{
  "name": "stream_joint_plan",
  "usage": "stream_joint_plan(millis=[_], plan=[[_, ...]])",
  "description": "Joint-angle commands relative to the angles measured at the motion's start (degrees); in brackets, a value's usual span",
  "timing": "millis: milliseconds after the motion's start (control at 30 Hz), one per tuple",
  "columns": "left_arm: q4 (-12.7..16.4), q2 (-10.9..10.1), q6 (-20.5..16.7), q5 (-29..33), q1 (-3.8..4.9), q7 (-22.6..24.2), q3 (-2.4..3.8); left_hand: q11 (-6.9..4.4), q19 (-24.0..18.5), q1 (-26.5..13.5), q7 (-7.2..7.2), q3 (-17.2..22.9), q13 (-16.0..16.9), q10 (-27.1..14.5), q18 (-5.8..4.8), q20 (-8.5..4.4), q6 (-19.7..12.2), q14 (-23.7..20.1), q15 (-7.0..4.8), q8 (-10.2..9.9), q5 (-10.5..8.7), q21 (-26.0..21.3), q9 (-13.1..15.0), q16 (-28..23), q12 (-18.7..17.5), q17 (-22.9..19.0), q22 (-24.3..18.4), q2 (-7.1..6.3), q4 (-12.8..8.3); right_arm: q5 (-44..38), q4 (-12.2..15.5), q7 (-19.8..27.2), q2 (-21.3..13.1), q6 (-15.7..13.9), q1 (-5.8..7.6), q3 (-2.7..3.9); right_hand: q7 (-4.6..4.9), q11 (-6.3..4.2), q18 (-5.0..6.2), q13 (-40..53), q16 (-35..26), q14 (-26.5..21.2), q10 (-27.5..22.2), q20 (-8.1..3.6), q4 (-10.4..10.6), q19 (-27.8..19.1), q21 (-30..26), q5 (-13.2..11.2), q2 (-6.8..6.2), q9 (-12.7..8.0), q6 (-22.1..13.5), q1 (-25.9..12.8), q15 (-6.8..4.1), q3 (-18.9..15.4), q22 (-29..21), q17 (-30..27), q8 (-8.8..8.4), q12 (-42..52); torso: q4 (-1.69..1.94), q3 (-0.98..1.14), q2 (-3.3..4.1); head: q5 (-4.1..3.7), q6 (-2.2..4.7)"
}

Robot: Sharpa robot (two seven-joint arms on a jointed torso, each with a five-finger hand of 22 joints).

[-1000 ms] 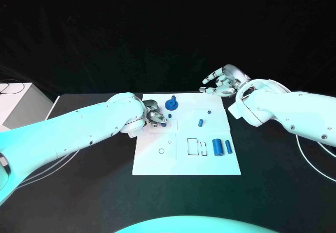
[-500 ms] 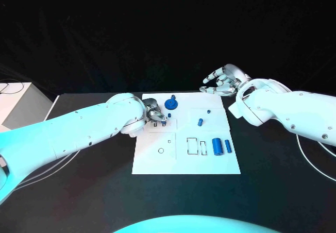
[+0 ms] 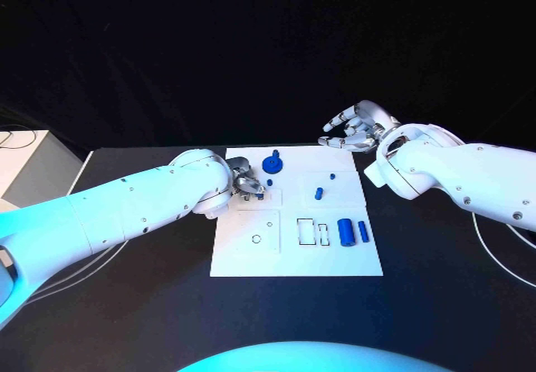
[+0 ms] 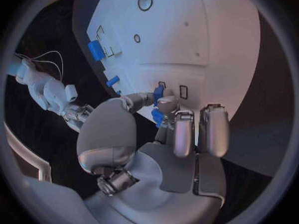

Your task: Assemble the parts on the task board

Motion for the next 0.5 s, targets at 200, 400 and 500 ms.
stream_joint_plan(millis=[200,400,500], plan=[[0.0,0.0,0.9,-1.6,-0.23,0.4,-0.03,-0.06,0.3,0.6,-2.25,9.6,0.0,0.3,-1.03,-0.11,2.5,5.8,-0.52,0.1,0.12,0.2,2.0,-0.2,0.2,14.3,2.7,0.95,-9.4,-0.5,0.0,0.3,0.0,1.4,-0.03,0.03,-0.12,-0.17,-0.83,11.1,-0.4,4.7,1.7,-0.06,0.1,6.1,0.3,0.2,-0.03,0.1,-0.4,-0.6,-0.14,0.3,15.1,9.9,0.26,-0.2,0.12,-0.03,-0.04,0.0,-0.25],[0.1,-0.1,1.3,-1.7,-0.25,0.4,-0.03,-0.07,0.3,0.6,-2.26,9.6,-0.1,0.3,-1.04,-0.13,2.5,5.8,-0.54,0.1,0.07,0.3,2.0,-0.2,0.1,14.4,2.7,0.92,-9.4,-0.5,0.0,0.3,0.0,1.7,-0.03,0.03,-0.12,-0.17,-0.83,11.1,-0.4,4.7,1.7,-0.06,0.1,6.1,0.3,0.2,-0.03,0.1,-0.4,-0.6,-0.14,0.3,15.1,9.9,0.26,-0.2,0.07,0.0,-0.08,0.11,-0.34],[0.2,-0.1,1.5,-1.7,-0.26,0.4,-0.03,-0.07,0.3,0.6,-2.26,9.6,-0.1,0.3,-1.04,-0.13,2.5,5.8,-0.54,0.1,0.07,0.3,2.0,-0.2,0.1,14.4,2.7,0.92,-9.4,-0.5,0.0,0.3,0.0,1.8,-0.03,0.03,-0.12,-0.17,-0.83,11.1,-0.4,4.7,1.7,-0.06,0.1,6.1,0.3,0.2,-0.03,0.1,-0.4,-0.6,-0.14,0.3,15.1,9.9,0.26,-0.2,0.06,0.0,-0.05,0.18,-0.34]])
